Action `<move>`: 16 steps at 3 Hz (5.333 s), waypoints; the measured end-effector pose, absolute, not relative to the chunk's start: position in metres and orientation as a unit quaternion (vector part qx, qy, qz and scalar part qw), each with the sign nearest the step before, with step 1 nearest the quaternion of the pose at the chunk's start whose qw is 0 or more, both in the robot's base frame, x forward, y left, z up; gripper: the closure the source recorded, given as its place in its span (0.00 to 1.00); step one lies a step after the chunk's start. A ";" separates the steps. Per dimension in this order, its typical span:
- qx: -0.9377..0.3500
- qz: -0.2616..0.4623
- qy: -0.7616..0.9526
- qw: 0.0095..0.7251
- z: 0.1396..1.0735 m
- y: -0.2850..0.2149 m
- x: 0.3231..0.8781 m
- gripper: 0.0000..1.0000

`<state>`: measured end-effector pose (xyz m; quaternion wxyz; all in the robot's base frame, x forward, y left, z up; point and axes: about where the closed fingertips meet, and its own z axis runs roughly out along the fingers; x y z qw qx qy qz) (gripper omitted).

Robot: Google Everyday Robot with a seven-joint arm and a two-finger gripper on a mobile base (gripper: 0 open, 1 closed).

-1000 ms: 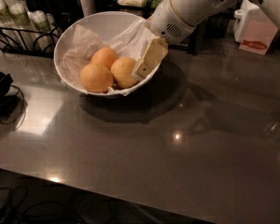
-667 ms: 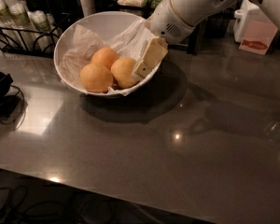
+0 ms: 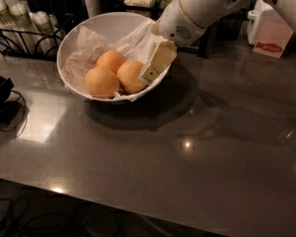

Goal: Pick orange from white bowl

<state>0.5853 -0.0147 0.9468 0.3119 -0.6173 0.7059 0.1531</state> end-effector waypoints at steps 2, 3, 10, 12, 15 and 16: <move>-0.626 0.167 0.699 0.301 0.934 0.001 0.596 0.12; -0.631 0.171 0.697 0.296 0.930 0.006 0.598 0.20; -0.633 0.194 0.699 0.269 0.895 0.017 0.615 0.21; -0.634 0.197 0.708 0.239 0.866 0.021 0.621 0.23; -0.631 0.198 0.718 0.216 0.839 0.020 0.633 0.48; -0.631 0.198 0.718 0.216 0.839 0.020 0.633 0.72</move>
Offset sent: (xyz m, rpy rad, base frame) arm 0.0178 0.0211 -0.0180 0.0042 0.0367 0.0446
